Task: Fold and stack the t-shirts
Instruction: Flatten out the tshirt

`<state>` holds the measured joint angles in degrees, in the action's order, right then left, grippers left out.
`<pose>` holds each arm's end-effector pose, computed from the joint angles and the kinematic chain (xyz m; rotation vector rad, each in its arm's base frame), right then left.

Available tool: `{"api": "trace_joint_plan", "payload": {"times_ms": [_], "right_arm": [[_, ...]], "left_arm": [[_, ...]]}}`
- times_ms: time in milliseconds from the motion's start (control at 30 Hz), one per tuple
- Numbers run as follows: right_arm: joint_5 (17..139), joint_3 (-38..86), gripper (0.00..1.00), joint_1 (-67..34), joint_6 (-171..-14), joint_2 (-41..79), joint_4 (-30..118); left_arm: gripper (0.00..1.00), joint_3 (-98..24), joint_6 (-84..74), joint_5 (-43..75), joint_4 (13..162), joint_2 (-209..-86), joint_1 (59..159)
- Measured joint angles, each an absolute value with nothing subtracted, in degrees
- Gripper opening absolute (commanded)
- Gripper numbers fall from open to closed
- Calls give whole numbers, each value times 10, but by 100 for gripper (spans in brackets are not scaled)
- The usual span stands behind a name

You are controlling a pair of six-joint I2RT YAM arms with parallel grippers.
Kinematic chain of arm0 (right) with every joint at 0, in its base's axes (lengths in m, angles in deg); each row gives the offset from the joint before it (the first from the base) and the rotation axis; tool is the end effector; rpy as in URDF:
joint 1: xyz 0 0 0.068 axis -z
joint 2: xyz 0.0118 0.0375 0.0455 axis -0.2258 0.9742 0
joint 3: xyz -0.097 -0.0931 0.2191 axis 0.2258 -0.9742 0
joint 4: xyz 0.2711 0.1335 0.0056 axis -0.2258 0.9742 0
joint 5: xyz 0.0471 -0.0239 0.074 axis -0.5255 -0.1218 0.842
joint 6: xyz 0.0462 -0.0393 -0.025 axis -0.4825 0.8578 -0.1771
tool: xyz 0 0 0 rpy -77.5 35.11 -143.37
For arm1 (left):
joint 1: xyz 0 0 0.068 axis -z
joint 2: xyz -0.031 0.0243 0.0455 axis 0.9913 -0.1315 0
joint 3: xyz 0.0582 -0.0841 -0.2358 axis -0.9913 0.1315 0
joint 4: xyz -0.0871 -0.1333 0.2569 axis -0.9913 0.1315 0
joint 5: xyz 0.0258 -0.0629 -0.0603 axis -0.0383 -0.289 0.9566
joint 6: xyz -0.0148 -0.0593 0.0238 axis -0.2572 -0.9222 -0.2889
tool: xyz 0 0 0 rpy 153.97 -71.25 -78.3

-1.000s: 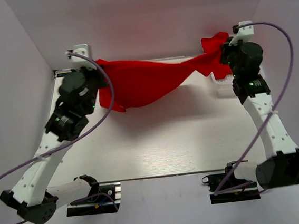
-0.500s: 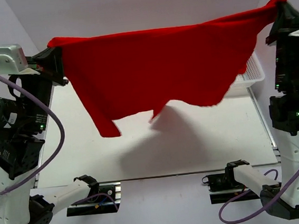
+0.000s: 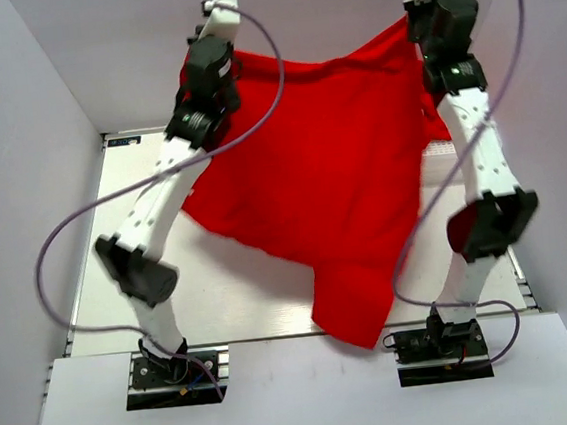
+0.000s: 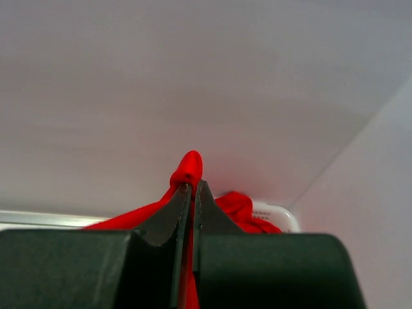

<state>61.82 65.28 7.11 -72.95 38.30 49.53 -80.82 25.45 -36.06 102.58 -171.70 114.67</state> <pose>0.4462 0.0383 0.5174 -0.0935 1.3966 -0.2044 0.3837 -0.1996 0.5042 0.0716 1.5384 0.3956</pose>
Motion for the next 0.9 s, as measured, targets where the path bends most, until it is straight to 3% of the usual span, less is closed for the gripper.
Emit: {"api": "trace_joint_plan", "payload": {"times_ms": [133, 267, 467, 600, 833, 900], "right_arm": [[624, 770, 0, 72, -731, 488, 521], [642, 724, 0, 73, -735, 430, 491], [654, 591, 0, 73, -735, 243, 454], [656, 444, 0, 73, -742, 119, 424], [666, 154, 0, 73, -816, 14, 484], [679, 83, 5, 73, -857, 16, 541]], "left_arm": [[0, -1005, 312, -357, 1019, -1866, 1121], [0, -1018, 345, -333, 979, -1850, 1105], [0, -866, 342, -297, 945, -1668, 1101], [0, -687, 306, -291, 918, -1535, 1103], [0, -328, 69, -272, 1027, -1424, 1103], [0, -232, -27, -243, 1087, -1416, 1103]]}}
